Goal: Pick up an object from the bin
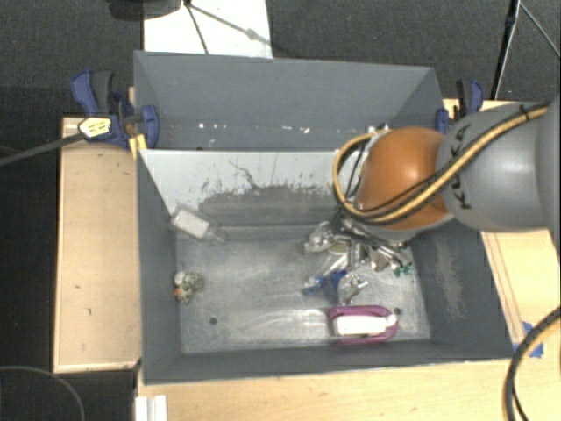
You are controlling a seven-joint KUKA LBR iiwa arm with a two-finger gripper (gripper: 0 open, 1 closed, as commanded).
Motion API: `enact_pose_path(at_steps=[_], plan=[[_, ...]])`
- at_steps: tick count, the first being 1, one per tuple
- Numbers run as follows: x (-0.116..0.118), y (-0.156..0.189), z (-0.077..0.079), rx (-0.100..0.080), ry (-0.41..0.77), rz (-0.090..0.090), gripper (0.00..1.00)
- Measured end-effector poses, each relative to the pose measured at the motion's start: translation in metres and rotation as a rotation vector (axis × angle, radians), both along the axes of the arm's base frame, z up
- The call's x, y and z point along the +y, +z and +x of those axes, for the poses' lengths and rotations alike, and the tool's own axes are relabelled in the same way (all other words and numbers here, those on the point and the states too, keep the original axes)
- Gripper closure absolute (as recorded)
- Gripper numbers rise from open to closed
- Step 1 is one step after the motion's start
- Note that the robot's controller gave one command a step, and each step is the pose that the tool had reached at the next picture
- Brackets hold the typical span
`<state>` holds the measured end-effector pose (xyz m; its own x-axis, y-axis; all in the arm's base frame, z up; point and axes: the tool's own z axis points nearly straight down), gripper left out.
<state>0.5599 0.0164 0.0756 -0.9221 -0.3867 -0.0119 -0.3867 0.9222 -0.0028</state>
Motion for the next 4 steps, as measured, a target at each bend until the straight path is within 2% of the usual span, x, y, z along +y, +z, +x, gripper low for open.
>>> enact_pose_path(at_steps=[1, 2, 3, 4], plan=[[-0.068, 0.026, 0.006, 0.008, 0.142, -0.002, 0.0], [-0.033, 0.033, 0.015, 0.005, 0.51, -0.004, 0.0], [-0.029, -0.002, 0.014, 0.003, 0.785, -0.007, 0.0], [-0.028, 0.0, 0.015, 0.005, 0.778, -0.006, 0.0]])
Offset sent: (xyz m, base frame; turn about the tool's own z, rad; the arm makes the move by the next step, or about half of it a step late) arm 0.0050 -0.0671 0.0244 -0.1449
